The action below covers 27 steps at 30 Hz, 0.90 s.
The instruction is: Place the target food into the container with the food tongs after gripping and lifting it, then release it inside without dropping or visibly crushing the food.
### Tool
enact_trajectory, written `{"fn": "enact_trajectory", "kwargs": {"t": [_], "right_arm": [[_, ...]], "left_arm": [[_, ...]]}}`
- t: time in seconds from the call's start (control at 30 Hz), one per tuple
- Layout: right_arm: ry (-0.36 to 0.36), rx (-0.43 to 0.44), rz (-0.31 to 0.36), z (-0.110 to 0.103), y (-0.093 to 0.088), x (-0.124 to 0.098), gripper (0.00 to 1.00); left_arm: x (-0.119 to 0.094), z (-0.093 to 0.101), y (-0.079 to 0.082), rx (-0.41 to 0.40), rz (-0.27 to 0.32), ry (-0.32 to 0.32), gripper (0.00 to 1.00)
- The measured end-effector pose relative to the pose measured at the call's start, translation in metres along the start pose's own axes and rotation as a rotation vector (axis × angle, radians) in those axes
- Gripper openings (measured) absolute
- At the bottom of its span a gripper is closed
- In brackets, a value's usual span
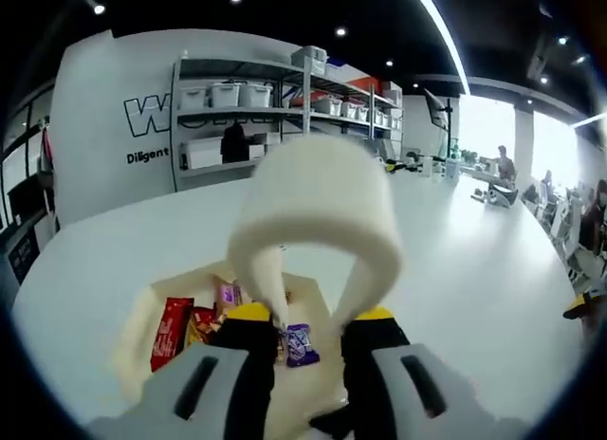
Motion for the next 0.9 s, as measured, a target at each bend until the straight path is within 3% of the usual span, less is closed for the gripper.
{"fn": "enact_trajectory", "kwargs": {"t": [0.2, 0.43, 0.6, 0.7, 0.9], "right_arm": [[0.007, 0.0, 0.012, -0.005, 0.002, -0.001, 0.86], [0.019, -0.005, 0.014, -0.012, 0.003, -0.001, 0.86], [0.024, -0.005, 0.015, -0.014, 0.002, -0.001, 0.86], [0.03, -0.008, 0.013, -0.016, 0.002, -0.001, 0.86], [0.036, -0.009, 0.009, -0.019, 0.001, -0.002, 0.86]], "left_arm": [[-0.014, 0.017, -0.003, 0.024, 0.029, -0.064, 0.25], [-0.023, 0.043, -0.018, 0.089, 0.005, -0.143, 0.25], [-0.03, 0.058, -0.033, 0.082, -0.011, -0.196, 0.25], [-0.031, 0.064, -0.044, 0.097, -0.036, -0.225, 0.26], [-0.025, 0.061, -0.05, 0.124, -0.051, -0.254, 0.26]]}}
Point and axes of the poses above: the point that each gripper's makers call its tool centre point, and the gripper's own axes: x roughly forward along the fingers, z roughly to its right, y roughly out of its top, the point moved 10 cm from there along -x, roughly backward along the fingers, and after that the axes turned 4 degrees about -y, right-handed, at the moved point
